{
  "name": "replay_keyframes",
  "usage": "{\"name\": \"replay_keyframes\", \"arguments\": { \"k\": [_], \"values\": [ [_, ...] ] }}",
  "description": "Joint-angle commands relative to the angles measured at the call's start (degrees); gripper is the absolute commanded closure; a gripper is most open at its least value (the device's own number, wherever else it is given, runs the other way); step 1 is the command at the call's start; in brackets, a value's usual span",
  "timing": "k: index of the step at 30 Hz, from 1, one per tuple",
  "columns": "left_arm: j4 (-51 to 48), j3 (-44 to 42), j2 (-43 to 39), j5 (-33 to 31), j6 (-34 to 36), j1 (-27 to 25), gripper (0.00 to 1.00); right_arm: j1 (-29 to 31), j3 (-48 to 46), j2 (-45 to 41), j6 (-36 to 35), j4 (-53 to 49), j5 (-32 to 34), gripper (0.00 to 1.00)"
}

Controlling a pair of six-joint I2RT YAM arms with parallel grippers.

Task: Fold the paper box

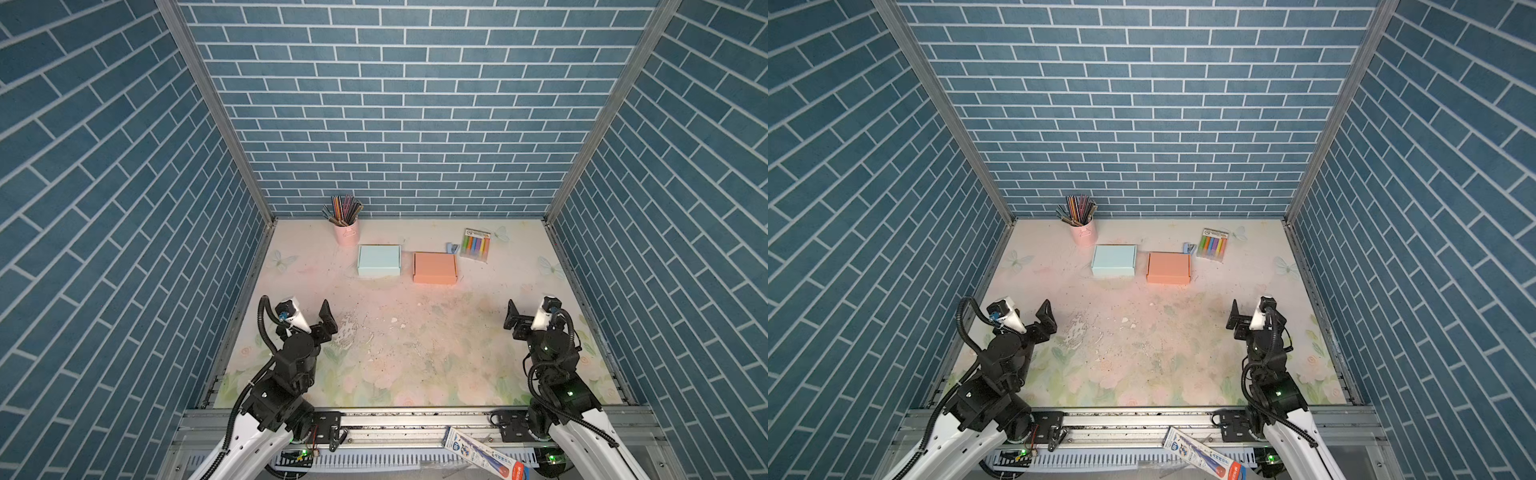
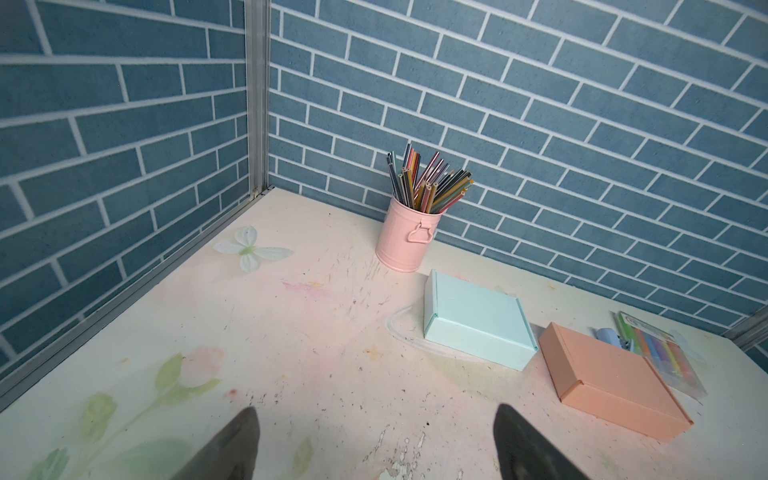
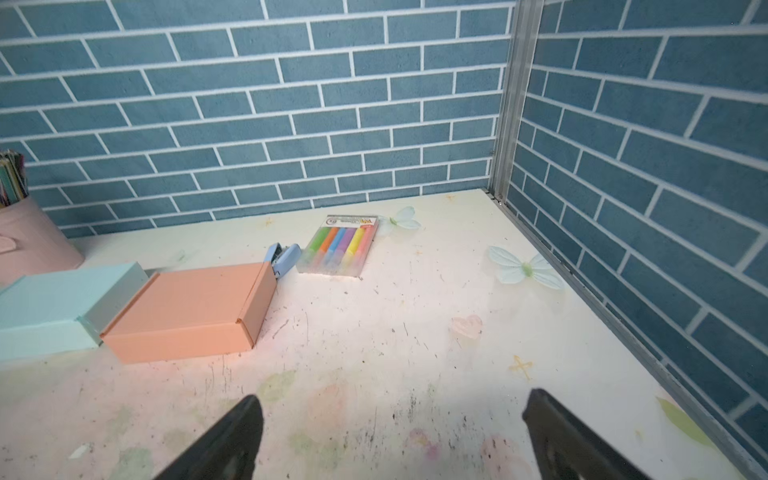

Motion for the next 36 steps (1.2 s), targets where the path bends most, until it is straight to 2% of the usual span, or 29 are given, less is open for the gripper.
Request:
{"name": "replay_keyframes", "arguments": {
  "k": [1,8,15,18,23,28,31,36],
  "values": [
    [4.62,-2.79,-1.14,-3.52,5.39,-0.21,0.12,-0.24,-0.12,0.70,-3.54,2.71,0.65,0.02],
    [10.58,-6.33,-1.87,-5.61,11.70,-0.20,0.11,-0.32,-2.66,1.92,-4.79,5.68,5.00,0.01],
    [14.26,-8.30,-1.64,-9.03,17.70,-0.18,0.11,-0.61,-5.65,-0.37,-4.26,7.97,11.45,0.02],
    [15.34,-9.88,-0.91,-10.30,18.63,-0.13,0.12,-1.00,-6.90,-1.26,-5.86,9.15,7.53,0.02],
    [18.04,-12.42,0.46,-9.96,18.90,-0.16,0.12,-1.44,-7.36,-0.25,-6.36,10.40,6.10,0.02],
    [22.89,-14.21,2.16,-10.63,20.05,0.39,0.12,-2.12,-9.10,4.38,-6.39,16.18,5.67,0.02],
    [28.08,-16.28,4.03,-10.62,20.60,1.78,0.12,-2.41,-8.39,7.68,-6.11,17.64,5.80,0.01],
    [31.35,-16.63,6.52,-7.93,20.89,5.79,0.12,-2.78,-8.43,9.78,-6.75,19.93,5.20,0.01]
  ]
}}
